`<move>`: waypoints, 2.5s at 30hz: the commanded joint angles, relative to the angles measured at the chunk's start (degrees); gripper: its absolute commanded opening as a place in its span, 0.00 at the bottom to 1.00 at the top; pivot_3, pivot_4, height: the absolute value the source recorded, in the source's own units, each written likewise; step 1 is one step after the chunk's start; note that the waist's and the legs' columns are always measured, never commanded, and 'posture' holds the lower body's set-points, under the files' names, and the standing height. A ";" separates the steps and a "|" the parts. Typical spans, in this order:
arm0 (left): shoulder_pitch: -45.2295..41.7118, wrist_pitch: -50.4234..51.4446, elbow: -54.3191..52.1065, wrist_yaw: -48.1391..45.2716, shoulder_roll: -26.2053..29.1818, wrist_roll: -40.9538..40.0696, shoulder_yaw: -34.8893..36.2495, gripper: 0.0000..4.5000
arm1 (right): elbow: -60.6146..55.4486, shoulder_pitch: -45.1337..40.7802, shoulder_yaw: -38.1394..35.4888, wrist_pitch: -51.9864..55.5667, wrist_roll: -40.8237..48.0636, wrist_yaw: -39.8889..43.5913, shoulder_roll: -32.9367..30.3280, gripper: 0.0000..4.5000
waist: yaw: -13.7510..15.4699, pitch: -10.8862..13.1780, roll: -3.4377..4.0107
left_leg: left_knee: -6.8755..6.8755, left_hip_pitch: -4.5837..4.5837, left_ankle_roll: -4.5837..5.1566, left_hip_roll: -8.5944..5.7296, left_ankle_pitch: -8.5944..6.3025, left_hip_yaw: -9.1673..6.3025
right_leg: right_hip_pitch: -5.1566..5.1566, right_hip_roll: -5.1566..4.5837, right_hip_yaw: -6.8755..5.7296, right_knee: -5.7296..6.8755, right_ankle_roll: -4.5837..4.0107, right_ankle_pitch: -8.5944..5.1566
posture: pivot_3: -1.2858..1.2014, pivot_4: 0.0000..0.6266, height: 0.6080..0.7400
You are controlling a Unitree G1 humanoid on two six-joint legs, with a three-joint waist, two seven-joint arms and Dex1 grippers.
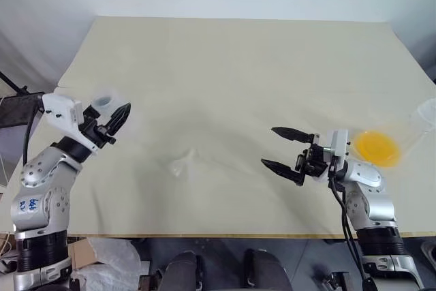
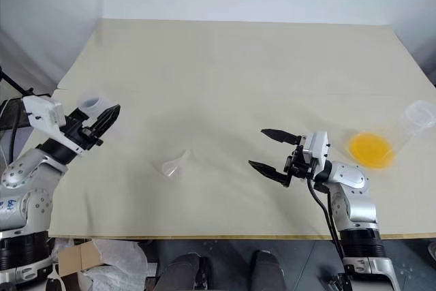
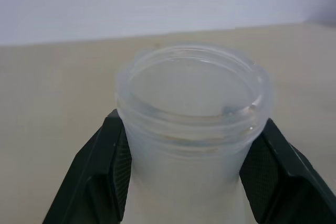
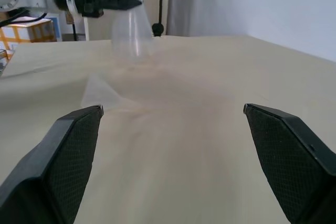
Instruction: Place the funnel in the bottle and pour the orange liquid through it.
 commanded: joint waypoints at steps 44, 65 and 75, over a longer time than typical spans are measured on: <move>-29.30 -21.58 34.17 -31.86 -13.74 15.00 -21.20 0.99 | -17.86 16.83 -11.21 3.14 2.92 -13.28 -5.59 1.00 | 0.89 0.08 -0.15 | 0.02 -0.04 0.10 -0.13 0.06 0.44 | -0.16 0.11 -0.02 -0.08 0.06 0.02 | 0.52 0.24 1.00; 39.21 -12.84 -11.71 -24.28 -2.83 3.57 14.28 0.99 | -10.25 1.49 4.95 4.49 0.22 9.66 -9.86 1.00 | -0.15 0.08 -0.15 | 0.07 -0.01 0.08 0.14 0.04 0.05 | 0.04 -0.05 -0.22 -0.06 0.04 0.02 | 0.52 0.24 1.00; 35.82 -11.20 -14.66 -15.27 -6.55 7.34 4.77 0.99 | -6.98 -0.55 3.85 4.48 0.02 10.32 -10.69 1.00 | 0.29 0.05 -0.14 | 0.06 0.07 0.05 0.07 0.00 -0.04 | 0.19 -0.16 -0.23 -0.16 -0.02 0.00 | 0.52 0.24 1.00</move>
